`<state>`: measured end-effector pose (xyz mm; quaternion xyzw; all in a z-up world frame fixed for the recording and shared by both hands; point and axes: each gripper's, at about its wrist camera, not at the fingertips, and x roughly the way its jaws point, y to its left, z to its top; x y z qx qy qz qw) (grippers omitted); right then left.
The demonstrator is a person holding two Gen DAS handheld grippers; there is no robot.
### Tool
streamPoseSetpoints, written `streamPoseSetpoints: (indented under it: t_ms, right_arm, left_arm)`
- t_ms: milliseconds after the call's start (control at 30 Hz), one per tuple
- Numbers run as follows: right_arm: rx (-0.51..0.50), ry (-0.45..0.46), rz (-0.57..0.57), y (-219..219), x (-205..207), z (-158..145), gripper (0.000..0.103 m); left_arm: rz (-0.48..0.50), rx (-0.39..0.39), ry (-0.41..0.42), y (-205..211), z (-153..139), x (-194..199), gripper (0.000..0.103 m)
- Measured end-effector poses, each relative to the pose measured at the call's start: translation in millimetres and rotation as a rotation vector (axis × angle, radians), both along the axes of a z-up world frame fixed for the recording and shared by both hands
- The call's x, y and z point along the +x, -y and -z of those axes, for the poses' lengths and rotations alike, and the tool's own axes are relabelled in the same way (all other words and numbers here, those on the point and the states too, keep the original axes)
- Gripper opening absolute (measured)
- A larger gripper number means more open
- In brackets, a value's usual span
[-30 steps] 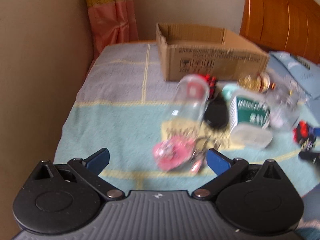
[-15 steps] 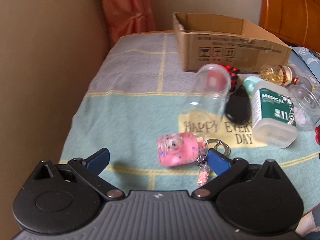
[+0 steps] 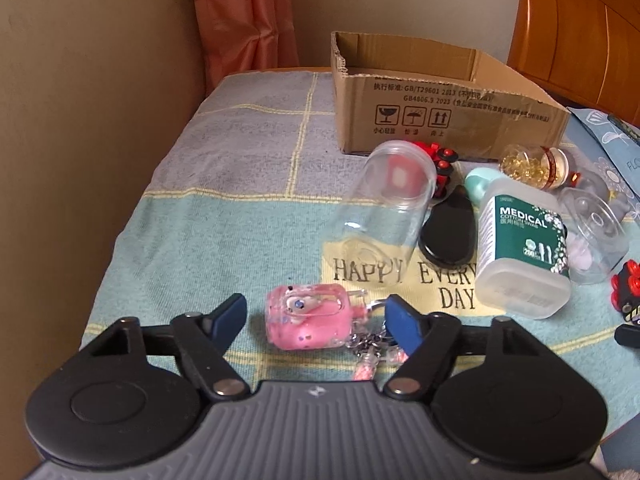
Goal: Organize rigid objects
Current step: 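Move the left tool to the pink bottle keychain while the right tool approaches the black cube toy, then close the left tool on the pink keychain while the right tool closes on the black cube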
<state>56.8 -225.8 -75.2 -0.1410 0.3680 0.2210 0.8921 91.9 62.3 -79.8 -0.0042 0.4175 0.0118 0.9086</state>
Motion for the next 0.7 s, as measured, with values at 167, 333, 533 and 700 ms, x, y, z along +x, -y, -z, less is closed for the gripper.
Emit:
streamPoseSetpoints:
  t_ms: [167, 333, 533, 700]
  right_arm:
    - [0.007, -0.023, -0.036, 5.1, 6.9, -2.6, 0.081]
    - [0.033, -0.055, -0.07, 9.2, 10.1, -4.9, 0.065]
    - [0.028, -0.059, -0.071, 7.4, 9.5, -6.0, 0.064]
    - [0.013, -0.068, -0.066, 6.5, 10.0, -8.9, 0.057]
  left_arm:
    - [-0.002, -0.01, -0.005, 1.7, -0.3, 0.9, 0.07]
    - [-0.02, -0.029, -0.007, 1.2, 1.6, 2.6, 0.063]
    - [-0.018, -0.027, -0.016, 0.7, -0.3, 3.9, 0.05]
    - [0.023, -0.006, -0.04, 1.9, -2.3, 2.5, 0.05]
